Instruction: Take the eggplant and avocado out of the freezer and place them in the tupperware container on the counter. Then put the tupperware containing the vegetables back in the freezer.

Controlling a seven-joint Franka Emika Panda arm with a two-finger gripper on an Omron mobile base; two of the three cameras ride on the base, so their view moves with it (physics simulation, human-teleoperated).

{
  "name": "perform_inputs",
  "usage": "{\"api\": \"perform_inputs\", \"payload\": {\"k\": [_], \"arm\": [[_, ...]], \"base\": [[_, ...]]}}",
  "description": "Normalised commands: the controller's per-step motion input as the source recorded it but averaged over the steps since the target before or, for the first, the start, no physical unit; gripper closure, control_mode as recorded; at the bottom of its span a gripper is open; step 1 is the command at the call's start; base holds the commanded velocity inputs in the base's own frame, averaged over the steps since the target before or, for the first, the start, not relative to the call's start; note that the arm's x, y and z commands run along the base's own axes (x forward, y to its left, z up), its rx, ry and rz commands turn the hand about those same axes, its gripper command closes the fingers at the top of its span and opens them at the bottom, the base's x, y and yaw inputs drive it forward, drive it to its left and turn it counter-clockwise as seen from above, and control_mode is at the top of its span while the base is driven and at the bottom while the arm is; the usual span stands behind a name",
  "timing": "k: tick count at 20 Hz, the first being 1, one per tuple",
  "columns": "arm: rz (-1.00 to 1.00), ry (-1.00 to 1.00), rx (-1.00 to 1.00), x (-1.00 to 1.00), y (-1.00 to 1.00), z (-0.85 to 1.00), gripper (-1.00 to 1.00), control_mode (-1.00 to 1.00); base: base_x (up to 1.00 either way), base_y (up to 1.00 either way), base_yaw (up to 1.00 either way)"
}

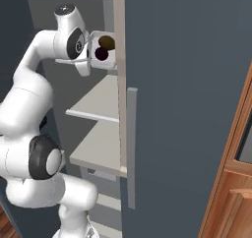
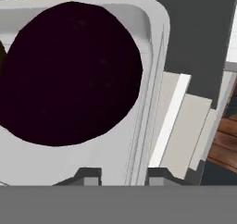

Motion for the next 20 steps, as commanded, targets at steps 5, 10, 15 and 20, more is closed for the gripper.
{"api": "perform_inputs", "payload": {"k": [5,10,15,20], "arm": [[0.00,0.04,-0.02,0.89,0.00,0.00,1.00,-1.00],[0.01,0.00,-0.07,0.79,0.00,-0.09,1.00,-1.00],[0.05,-0.05,-0.03,0.11,0.00,-0.08,-1.00,-1.00],[0.02,-0.22,-0.02,-0.43,0.00,0.00,-1.00,-1.00]], "base": [[0.00,0.00,0.00],[0.00,0.00,0.00],[0.00,0.00,0.00],[0.00,0.00,0.00]]}}
